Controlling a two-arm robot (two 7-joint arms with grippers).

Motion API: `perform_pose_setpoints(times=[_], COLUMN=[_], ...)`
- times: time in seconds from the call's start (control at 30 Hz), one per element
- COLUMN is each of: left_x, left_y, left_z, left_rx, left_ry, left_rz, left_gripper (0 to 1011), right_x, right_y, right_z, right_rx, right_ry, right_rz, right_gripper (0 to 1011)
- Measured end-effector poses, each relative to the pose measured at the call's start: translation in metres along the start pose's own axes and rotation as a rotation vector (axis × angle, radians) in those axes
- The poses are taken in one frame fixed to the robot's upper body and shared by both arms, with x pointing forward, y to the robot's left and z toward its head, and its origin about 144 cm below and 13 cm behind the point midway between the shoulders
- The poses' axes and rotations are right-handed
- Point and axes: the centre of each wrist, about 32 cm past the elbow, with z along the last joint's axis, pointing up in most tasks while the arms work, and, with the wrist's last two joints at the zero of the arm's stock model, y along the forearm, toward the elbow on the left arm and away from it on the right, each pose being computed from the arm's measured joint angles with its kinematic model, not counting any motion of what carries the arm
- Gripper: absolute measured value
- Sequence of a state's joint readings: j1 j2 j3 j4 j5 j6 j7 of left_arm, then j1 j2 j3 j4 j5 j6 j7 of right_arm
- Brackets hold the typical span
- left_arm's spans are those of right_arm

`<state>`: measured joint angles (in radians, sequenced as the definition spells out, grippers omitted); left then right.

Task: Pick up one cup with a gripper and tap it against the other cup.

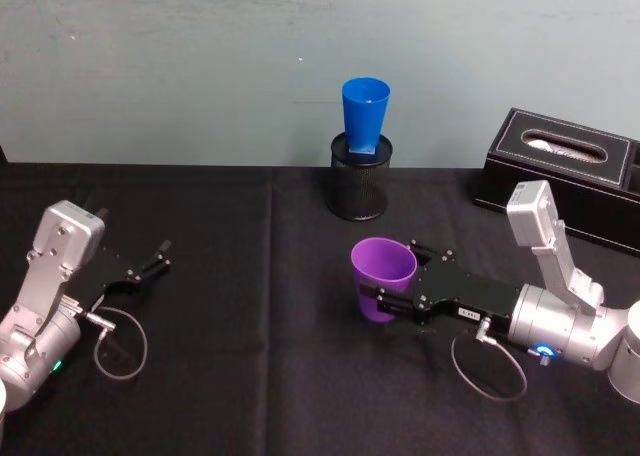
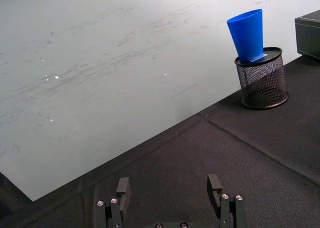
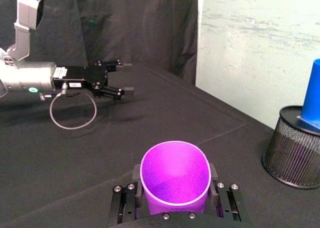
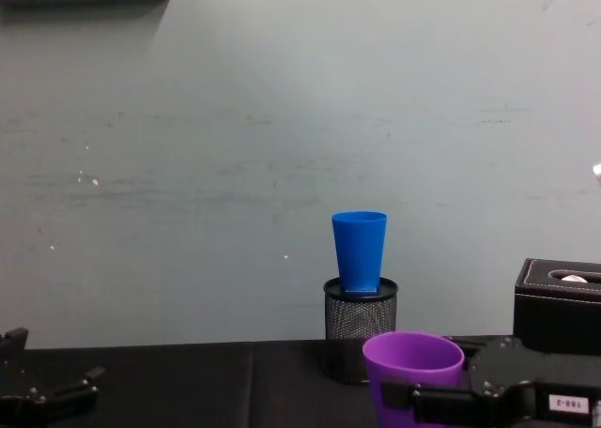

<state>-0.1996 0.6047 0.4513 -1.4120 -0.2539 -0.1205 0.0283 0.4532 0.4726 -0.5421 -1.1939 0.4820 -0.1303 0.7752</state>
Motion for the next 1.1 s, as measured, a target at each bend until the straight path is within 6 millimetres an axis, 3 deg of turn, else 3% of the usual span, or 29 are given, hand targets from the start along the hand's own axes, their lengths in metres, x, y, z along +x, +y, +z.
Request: perform_pose_setpoints(times=[1.1], left_x=[0.0], left_y=[0.0], left_z=[0.0], left_rx=[0.0], left_ry=[0.0], left_rz=[0.0], left_gripper=[1011], right_x=[0.004], right_y=[0.002], right_z=[-0.016], right_rx=[-0.066], right_ry=[0.017], right_rz=[0.031], right_gripper=[726])
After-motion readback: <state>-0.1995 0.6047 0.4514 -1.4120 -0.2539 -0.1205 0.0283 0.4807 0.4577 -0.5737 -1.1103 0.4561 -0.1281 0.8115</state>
